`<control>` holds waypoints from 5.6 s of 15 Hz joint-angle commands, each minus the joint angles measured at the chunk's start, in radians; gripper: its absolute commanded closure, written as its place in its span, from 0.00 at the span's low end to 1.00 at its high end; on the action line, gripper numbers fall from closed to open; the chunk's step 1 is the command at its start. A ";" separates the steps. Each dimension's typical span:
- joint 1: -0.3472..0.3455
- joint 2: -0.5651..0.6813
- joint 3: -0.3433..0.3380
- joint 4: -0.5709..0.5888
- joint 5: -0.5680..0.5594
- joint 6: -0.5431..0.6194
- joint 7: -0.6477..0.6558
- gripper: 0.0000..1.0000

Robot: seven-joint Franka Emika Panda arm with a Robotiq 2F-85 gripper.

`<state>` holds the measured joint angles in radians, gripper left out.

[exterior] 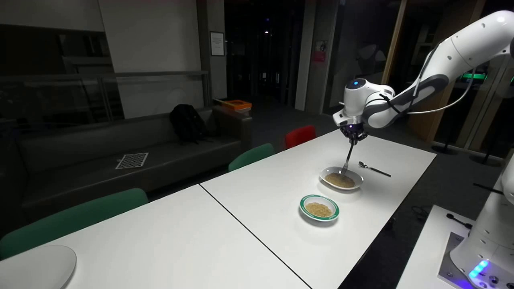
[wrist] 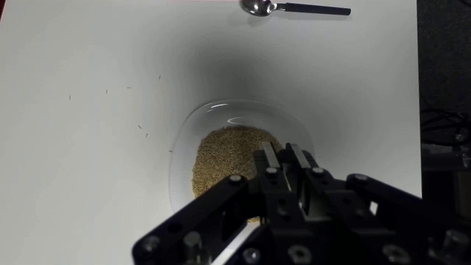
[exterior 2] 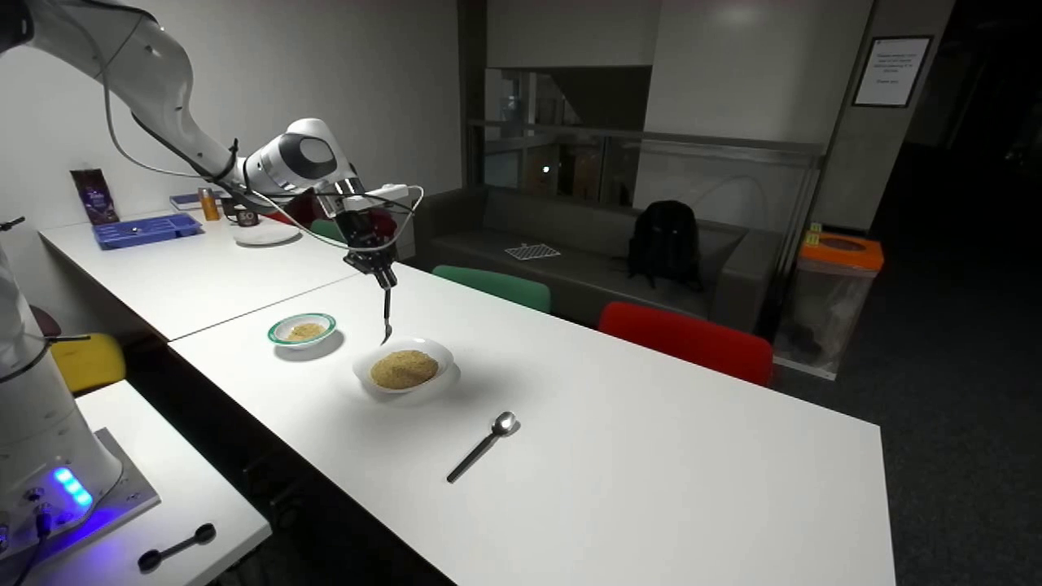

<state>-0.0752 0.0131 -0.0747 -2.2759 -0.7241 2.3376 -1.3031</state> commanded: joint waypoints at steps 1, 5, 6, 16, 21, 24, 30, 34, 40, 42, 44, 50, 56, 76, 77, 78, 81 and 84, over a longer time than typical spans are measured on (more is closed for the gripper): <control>-0.001 -0.006 -0.001 -0.002 -0.059 0.012 0.036 0.97; 0.000 0.007 0.000 0.002 -0.124 0.005 0.071 0.97; 0.000 0.009 0.000 0.002 -0.135 0.005 0.076 0.97; 0.003 0.052 0.002 0.015 -0.243 -0.008 0.153 0.97; 0.002 0.070 0.002 0.021 -0.281 -0.003 0.199 0.97; 0.003 0.078 0.002 0.024 -0.309 0.000 0.244 0.97; 0.004 0.102 0.005 0.019 -0.321 0.009 0.308 0.97; 0.007 0.123 0.010 0.017 -0.317 0.010 0.328 0.97; 0.010 0.143 0.023 0.009 -0.308 0.011 0.346 0.97; 0.010 0.147 0.027 0.008 -0.305 0.010 0.345 0.97; 0.010 0.151 0.031 0.008 -0.301 0.011 0.344 0.97; 0.014 0.160 0.043 0.015 -0.288 0.008 0.340 0.97; 0.018 0.172 0.058 0.032 -0.279 0.006 0.337 0.97; 0.006 0.287 0.041 0.189 -0.287 -0.013 0.342 0.97; 0.003 0.287 0.038 0.191 -0.286 -0.014 0.342 0.97; 0.000 0.284 0.034 0.189 -0.287 -0.013 0.344 0.97; -0.004 0.280 0.022 0.183 -0.292 -0.013 0.359 0.97; -0.011 0.275 0.013 0.175 -0.295 -0.012 0.374 0.97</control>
<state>-0.0770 0.2992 -0.0563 -2.0993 -1.0054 2.3375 -0.9596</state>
